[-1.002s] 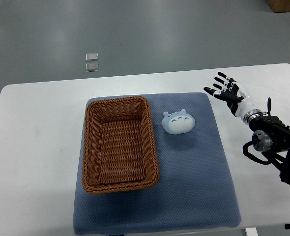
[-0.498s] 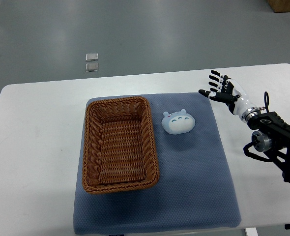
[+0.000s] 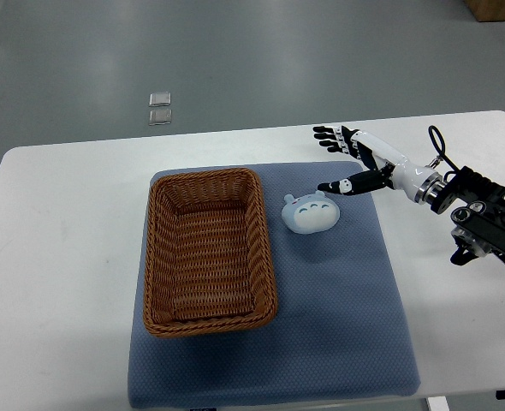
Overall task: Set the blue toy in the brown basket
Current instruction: 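Reach the right hand over the pale-blue plush toy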
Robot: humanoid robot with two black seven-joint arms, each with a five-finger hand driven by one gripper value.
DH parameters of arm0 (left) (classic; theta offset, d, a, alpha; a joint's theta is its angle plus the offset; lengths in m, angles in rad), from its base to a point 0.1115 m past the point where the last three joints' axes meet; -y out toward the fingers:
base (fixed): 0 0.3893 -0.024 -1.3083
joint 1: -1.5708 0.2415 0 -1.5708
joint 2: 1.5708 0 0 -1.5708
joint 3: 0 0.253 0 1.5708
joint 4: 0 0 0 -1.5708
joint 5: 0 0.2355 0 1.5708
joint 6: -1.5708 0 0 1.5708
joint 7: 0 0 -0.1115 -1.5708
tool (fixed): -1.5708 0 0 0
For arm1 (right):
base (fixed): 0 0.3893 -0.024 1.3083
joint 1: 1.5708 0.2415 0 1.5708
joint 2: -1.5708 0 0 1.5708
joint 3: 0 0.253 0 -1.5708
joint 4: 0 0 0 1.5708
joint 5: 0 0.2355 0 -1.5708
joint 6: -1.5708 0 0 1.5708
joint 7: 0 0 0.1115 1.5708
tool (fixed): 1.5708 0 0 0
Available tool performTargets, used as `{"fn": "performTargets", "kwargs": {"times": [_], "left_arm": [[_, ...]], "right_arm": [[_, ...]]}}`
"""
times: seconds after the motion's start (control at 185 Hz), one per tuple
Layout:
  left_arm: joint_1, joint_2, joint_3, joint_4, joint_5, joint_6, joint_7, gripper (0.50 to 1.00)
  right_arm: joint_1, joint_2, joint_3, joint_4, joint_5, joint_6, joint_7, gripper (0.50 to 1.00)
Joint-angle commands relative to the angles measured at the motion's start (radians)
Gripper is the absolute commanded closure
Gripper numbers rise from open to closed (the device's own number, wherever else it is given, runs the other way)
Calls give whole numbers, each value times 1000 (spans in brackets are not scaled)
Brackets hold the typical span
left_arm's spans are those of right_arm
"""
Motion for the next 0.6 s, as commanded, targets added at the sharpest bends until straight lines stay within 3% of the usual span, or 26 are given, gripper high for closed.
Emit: {"fn": "performTargets", "kwargs": {"times": [0.0,0.292,0.596], "left_arm": [[0,0,0,1,1,0,0,500],[0,0,0,3,1,0,0,500],[0,0,2,1,1,0,0,500]], "right_arm": [[41,-39,-92,23,-65,1,22,595],[111,-48,-197,43,-245,-12,28,595],[182,-31,-358,15,-261,-109,17,599]]}}
